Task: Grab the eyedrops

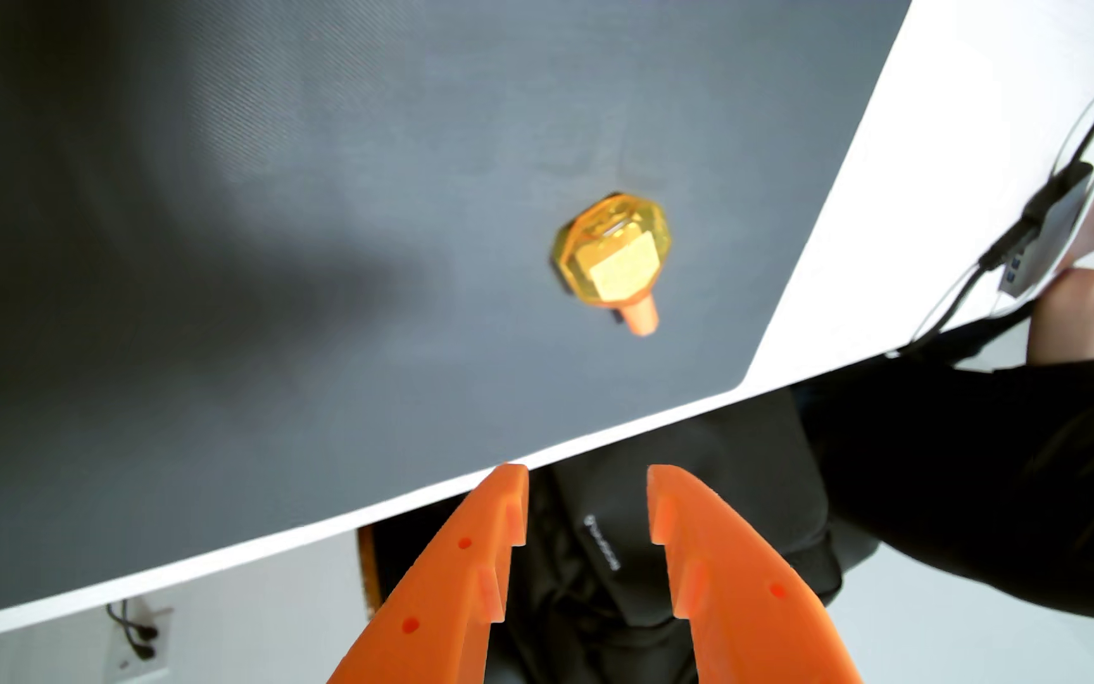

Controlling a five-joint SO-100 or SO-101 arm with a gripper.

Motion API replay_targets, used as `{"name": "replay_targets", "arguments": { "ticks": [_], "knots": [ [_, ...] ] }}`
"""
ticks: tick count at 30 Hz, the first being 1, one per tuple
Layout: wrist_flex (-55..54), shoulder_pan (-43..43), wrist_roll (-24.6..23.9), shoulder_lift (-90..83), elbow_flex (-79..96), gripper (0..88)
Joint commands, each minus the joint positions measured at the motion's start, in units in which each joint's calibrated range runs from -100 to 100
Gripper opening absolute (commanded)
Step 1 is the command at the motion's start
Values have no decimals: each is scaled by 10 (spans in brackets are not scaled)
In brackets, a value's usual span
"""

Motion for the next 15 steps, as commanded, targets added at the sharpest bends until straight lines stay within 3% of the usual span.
{"name": "replay_targets", "arguments": {
  "ticks": [1,7,11,15],
  "knots": [
    [2,11,17,75,-92,112],
    [2,23,42,190,-180,123],
    [28,28,62,267,-250,220],
    [71,26,92,338,-353,256]
  ]
}}
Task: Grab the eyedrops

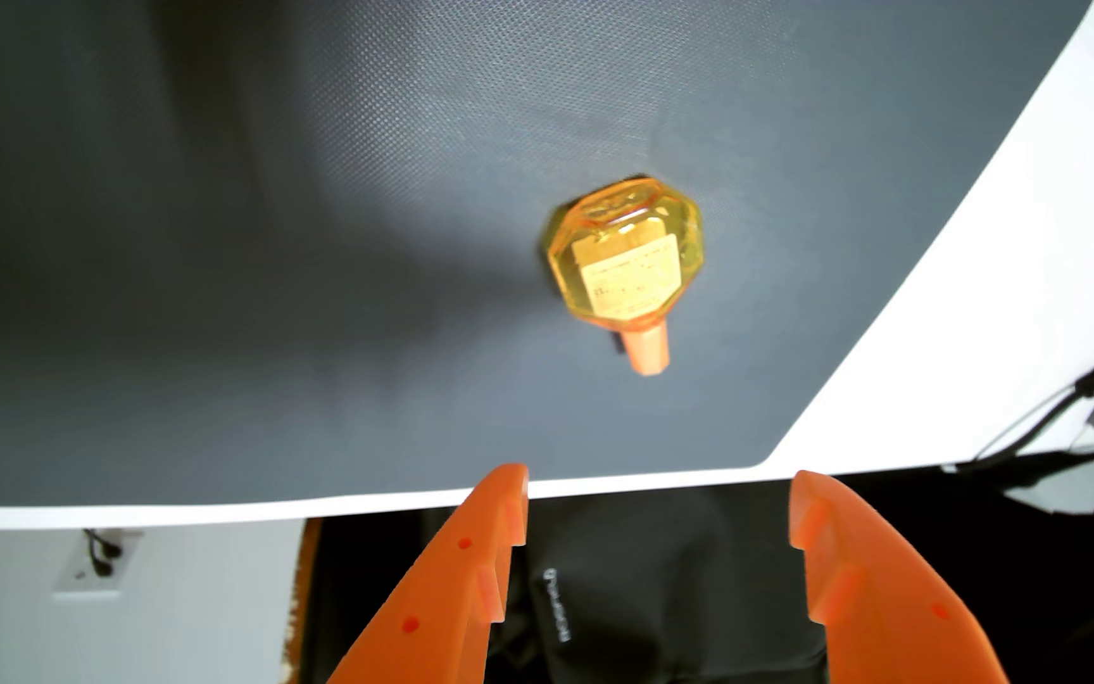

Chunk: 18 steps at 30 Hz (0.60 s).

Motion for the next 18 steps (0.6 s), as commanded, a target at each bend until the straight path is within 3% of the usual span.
{"name": "replay_targets", "arguments": {
  "ticks": [1,7,18],
  "knots": [
    [32,1,30,51,-116,264],
    [98,2,81,146,-251,318],
    [196,2,116,309,-407,337]
  ]
}}
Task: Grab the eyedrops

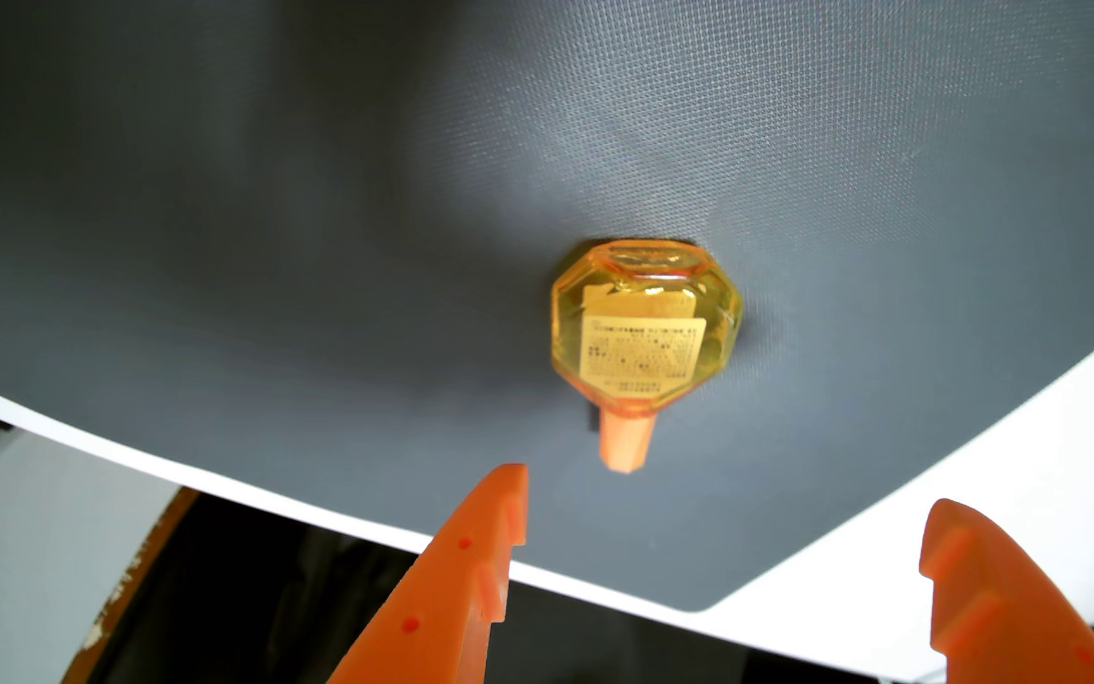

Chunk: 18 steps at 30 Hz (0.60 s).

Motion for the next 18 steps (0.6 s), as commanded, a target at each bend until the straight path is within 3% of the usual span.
{"name": "replay_targets", "arguments": {
  "ticks": [1,18],
  "knots": [
    [30,5,6,27,-52,337],
    [44,5,3,76,-57,334]
  ]
}}
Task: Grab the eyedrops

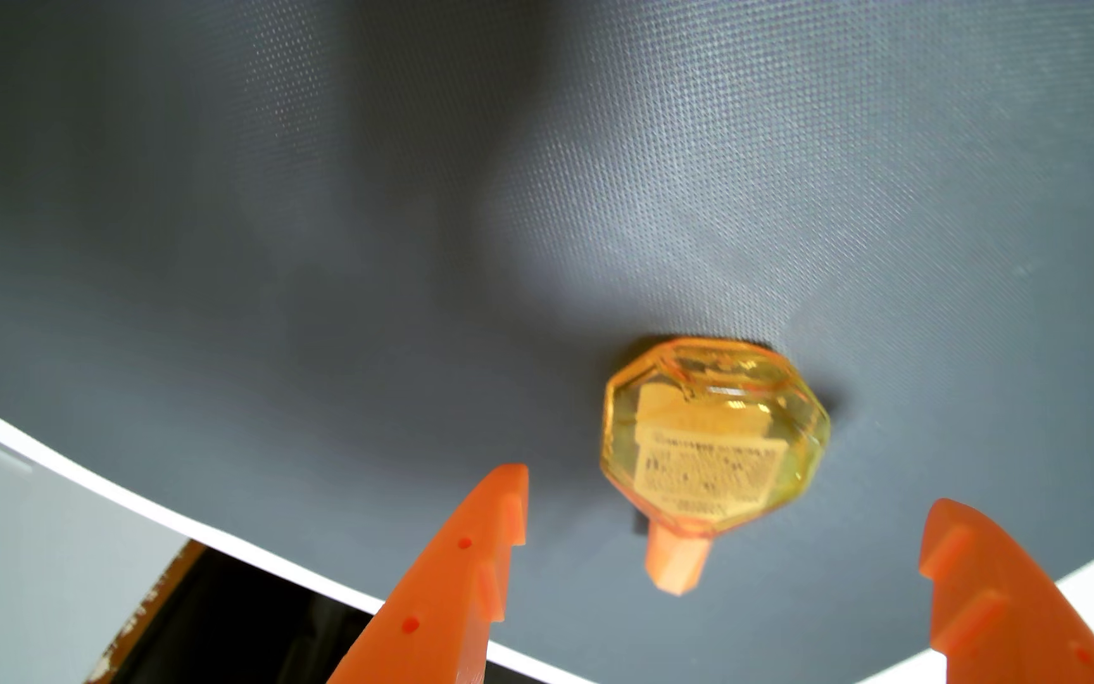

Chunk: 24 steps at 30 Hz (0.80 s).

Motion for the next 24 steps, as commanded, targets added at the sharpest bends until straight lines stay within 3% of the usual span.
{"name": "replay_targets", "arguments": {
  "ticks": [1,24],
  "knots": [
    [2,5,-2,15,-25,336],
    [-14,10,-30,67,-51,330]
  ]
}}
